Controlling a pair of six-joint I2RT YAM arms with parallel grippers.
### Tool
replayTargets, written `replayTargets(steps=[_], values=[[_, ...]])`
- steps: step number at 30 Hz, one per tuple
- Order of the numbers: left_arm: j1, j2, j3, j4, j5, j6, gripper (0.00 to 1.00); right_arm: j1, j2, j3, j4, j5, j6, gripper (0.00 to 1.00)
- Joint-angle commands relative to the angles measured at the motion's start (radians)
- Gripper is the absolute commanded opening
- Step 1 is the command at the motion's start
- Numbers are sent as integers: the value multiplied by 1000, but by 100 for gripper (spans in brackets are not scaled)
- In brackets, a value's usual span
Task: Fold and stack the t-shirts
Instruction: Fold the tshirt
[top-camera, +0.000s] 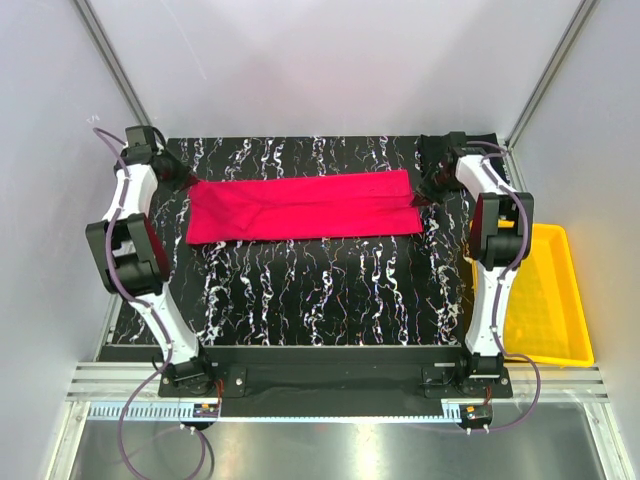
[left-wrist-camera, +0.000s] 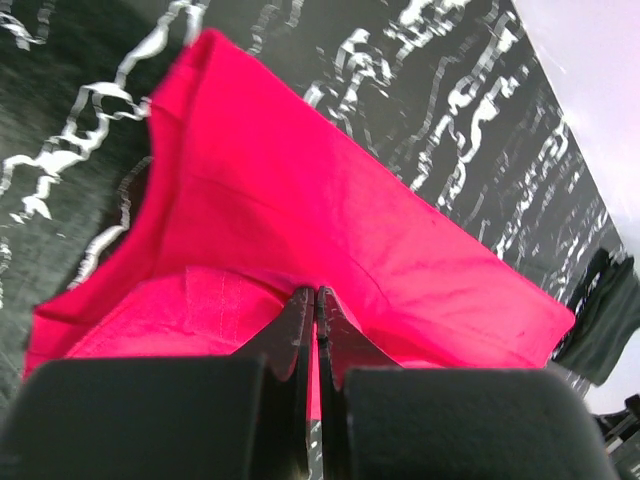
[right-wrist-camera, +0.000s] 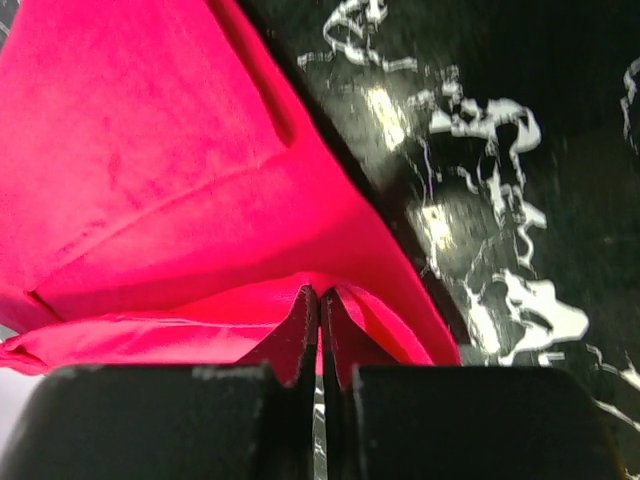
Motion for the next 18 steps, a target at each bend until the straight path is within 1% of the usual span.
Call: replayTargets(steps=[1, 9, 18], values=[[20, 39, 60, 43, 33, -18, 0, -2, 38, 92, -24, 6, -17, 0], [26, 98, 103, 47, 40, -27, 0, 0, 127, 198, -50, -18, 2, 0], [27, 116, 94, 57, 24, -24, 0, 0, 183, 286, -76, -30, -1, 0]])
